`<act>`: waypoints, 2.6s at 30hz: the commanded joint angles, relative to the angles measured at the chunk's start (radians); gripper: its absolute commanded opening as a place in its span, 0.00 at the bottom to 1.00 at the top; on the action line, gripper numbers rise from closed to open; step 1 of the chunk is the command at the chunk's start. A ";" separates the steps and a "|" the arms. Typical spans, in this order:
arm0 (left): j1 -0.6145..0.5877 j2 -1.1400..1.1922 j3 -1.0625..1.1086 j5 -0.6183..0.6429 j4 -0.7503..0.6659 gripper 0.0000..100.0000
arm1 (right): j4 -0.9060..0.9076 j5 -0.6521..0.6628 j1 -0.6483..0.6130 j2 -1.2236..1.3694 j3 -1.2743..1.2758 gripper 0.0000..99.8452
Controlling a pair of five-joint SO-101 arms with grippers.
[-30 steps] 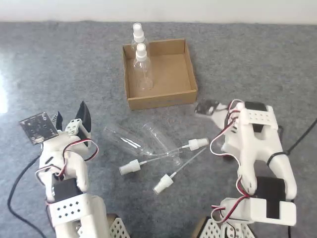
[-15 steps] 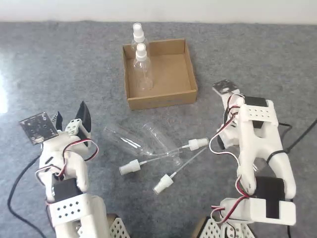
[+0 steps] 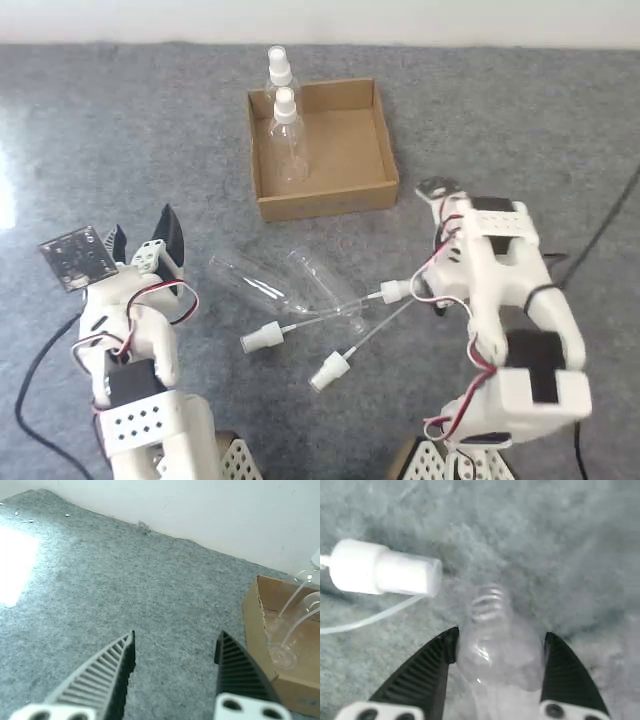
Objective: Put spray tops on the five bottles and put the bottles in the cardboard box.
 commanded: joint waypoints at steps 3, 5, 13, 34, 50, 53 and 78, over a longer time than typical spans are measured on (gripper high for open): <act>0.002 0.005 -0.015 -0.009 -0.029 0.24 | 0.019 -0.011 -0.018 0.025 -0.123 0.22; 0.002 0.005 -0.015 -0.009 -0.029 0.24 | 0.048 -0.009 -0.018 0.025 -0.147 0.23; 0.002 0.005 -0.015 -0.009 -0.029 0.24 | 0.122 0.080 -0.018 0.036 -0.190 0.27; 0.002 0.005 -0.015 -0.009 -0.029 0.24 | 0.125 0.104 -0.010 0.038 -0.187 0.19; 0.002 0.005 -0.015 -0.009 -0.029 0.24 | 0.282 0.103 -0.019 -0.097 -0.207 0.11; 0.002 0.005 -0.015 -0.009 -0.029 0.24 | 0.317 0.098 -0.019 -0.183 -0.206 0.11; 0.002 0.005 -0.015 -0.009 -0.029 0.24 | 0.421 -0.327 -0.145 -0.776 -0.198 0.11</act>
